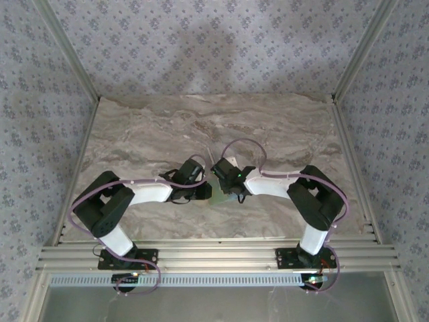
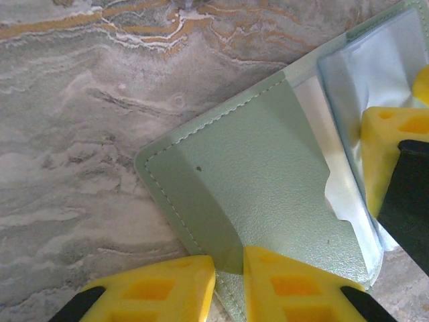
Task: Put the credit cards into the card holder
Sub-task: Open the card holder at the bottom-center of the table.
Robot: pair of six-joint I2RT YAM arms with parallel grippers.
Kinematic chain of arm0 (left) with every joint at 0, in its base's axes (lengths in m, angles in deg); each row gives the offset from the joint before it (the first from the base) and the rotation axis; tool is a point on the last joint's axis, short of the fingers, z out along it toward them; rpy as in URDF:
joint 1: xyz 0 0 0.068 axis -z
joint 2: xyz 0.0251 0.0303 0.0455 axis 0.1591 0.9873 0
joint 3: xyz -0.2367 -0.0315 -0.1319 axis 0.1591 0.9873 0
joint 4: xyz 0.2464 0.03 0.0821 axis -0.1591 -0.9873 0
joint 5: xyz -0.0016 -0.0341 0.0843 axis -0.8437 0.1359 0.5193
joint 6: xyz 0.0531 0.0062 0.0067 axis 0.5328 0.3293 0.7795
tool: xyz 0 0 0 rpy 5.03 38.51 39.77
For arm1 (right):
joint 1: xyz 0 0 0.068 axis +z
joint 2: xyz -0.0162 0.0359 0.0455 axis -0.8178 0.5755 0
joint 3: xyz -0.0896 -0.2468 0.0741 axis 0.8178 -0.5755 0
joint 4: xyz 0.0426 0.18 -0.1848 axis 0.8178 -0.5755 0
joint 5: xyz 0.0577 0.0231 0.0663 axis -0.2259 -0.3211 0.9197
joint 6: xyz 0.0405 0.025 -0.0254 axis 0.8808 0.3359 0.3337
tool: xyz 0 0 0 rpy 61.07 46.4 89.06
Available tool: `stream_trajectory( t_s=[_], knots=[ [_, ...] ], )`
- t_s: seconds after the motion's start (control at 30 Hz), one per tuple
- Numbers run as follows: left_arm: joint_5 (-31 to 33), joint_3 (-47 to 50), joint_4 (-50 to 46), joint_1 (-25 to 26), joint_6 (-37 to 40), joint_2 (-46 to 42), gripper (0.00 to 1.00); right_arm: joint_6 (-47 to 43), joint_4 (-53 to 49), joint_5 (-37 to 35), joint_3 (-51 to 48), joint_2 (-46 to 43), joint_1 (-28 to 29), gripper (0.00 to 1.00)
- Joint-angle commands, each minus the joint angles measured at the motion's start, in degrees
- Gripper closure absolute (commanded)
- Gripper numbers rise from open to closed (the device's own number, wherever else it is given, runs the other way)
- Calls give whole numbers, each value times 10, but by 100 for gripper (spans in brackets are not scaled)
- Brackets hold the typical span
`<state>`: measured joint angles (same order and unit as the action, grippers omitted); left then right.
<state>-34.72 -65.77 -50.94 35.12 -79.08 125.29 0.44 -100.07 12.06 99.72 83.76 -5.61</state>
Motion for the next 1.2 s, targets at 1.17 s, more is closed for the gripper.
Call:
stream_trajectory(
  t_s=[1.17],
  knots=[
    [19,12,111,10,-6,157,78,26,65,79,-75,-89,30,67]
  ],
)
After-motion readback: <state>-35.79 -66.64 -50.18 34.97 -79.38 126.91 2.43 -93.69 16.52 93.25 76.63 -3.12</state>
